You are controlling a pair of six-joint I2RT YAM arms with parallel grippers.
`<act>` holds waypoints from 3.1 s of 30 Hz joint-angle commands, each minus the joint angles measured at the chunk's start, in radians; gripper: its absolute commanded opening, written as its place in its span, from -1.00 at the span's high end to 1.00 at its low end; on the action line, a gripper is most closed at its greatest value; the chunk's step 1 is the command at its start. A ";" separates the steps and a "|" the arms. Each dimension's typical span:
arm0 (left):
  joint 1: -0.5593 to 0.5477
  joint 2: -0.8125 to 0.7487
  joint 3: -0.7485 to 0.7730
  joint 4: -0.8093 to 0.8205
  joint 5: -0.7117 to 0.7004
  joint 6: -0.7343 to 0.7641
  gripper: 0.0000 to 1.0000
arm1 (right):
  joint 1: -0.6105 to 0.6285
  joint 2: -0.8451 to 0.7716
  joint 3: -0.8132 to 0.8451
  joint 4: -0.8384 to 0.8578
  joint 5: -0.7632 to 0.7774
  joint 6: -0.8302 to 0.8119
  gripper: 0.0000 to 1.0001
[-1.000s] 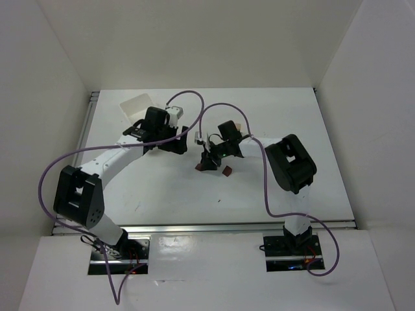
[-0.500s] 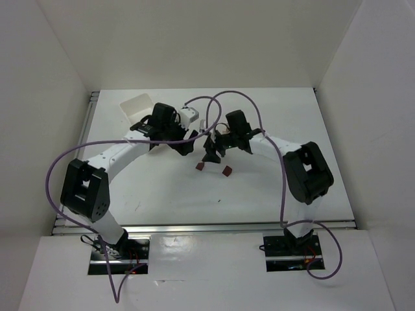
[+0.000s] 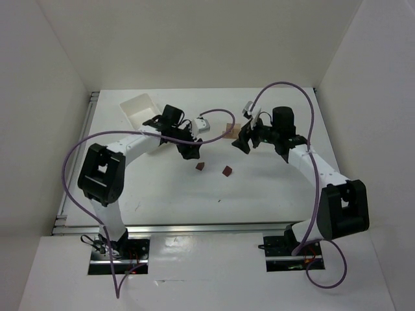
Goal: Build the wood block tower
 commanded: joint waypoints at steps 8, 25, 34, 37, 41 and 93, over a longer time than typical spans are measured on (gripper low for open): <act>-0.019 0.061 -0.017 -0.012 0.074 0.106 -0.21 | -0.048 -0.036 -0.003 0.025 -0.023 0.073 -0.69; -0.037 0.199 0.077 -0.115 0.140 0.208 -0.32 | -0.048 -0.033 0.002 0.003 -0.106 0.072 -1.00; -0.056 0.236 0.106 -0.161 0.112 0.207 -0.30 | -0.048 -0.044 0.002 -0.015 -0.097 0.063 -1.00; -0.056 0.248 0.117 -0.161 0.112 0.207 -0.30 | -0.048 -0.064 0.002 -0.015 -0.097 0.053 -1.00; -0.083 0.302 0.195 -0.217 0.085 0.218 -0.21 | -0.048 -0.073 -0.009 -0.015 -0.078 0.053 -1.00; -0.125 0.423 0.886 -0.055 0.080 0.086 0.88 | -0.268 -0.216 -0.139 0.195 0.216 0.067 -1.00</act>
